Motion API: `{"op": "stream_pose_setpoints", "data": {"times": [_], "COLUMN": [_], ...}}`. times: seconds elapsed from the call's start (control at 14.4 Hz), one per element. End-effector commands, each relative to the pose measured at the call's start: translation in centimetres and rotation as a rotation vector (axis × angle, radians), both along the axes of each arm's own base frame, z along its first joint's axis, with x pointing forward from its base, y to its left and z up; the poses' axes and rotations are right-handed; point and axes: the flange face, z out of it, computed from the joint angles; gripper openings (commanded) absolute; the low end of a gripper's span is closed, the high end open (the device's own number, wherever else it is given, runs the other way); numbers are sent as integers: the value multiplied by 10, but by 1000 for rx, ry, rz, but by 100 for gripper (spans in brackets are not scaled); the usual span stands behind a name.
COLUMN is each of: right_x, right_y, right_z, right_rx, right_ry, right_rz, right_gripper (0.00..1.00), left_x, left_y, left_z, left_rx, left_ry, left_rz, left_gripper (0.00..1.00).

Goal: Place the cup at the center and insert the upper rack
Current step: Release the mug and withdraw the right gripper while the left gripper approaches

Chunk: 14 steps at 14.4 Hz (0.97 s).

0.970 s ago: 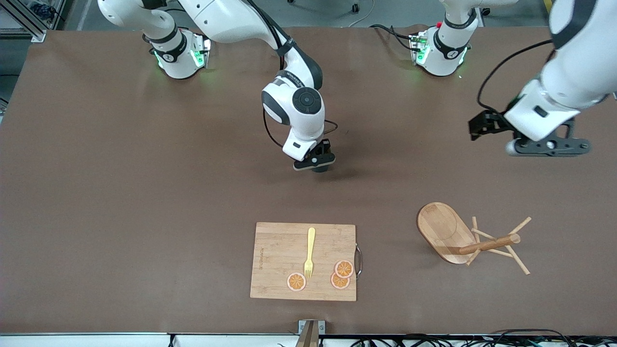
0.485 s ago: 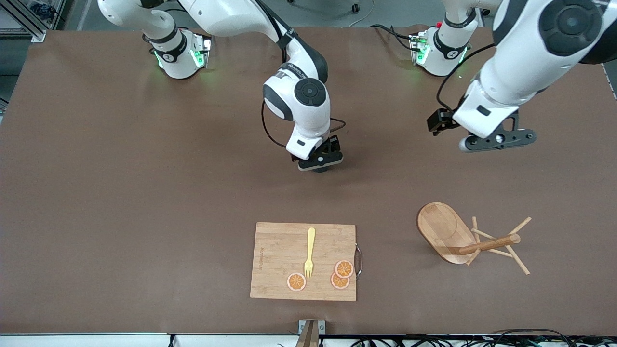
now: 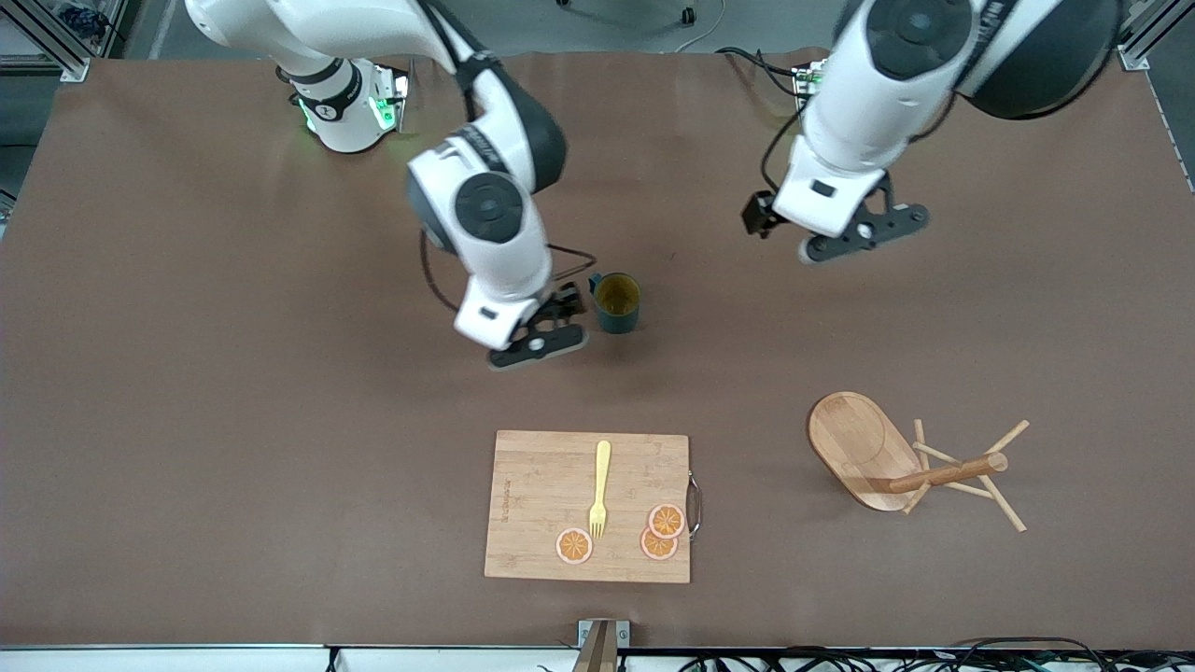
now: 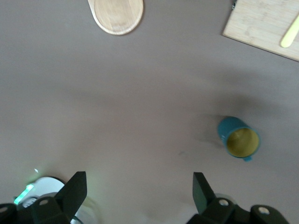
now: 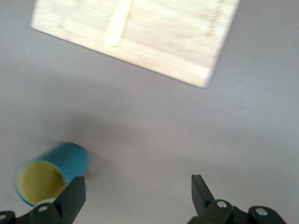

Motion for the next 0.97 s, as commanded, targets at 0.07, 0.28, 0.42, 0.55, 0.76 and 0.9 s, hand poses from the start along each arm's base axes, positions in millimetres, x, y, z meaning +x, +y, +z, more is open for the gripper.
{"op": "stream_pose_setpoints", "data": {"times": [0.07, 0.28, 0.42, 0.55, 0.76, 0.9], "right_x": [36, 58, 59, 60, 58, 56], "right_y": [-126, -250, -316, -367, -426, -437], "right_z": [48, 82, 100, 118, 151, 154], "right_rx": [13, 26, 18, 20, -16, -84], "right_ry": [71, 95, 113, 122, 118, 114], "right_rz": [61, 37, -52, -135, -215, -220], "right_gripper": [100, 100, 100, 100, 100, 100], "left_x": [-40, -68, -101, -127, -161, -184], "left_y": [-67, -129, -177, -220, -268, -297], "left_z": [-15, -49, -79, -110, -160, -204], "left_rx": [15, 44, 96, 157, 192, 215], "left_ry": [-43, -86, -178, -292, -387, -471], "left_rz": [72, 191, 206, 221, 277, 315], "left_gripper": [100, 100, 100, 100, 100, 100]}}
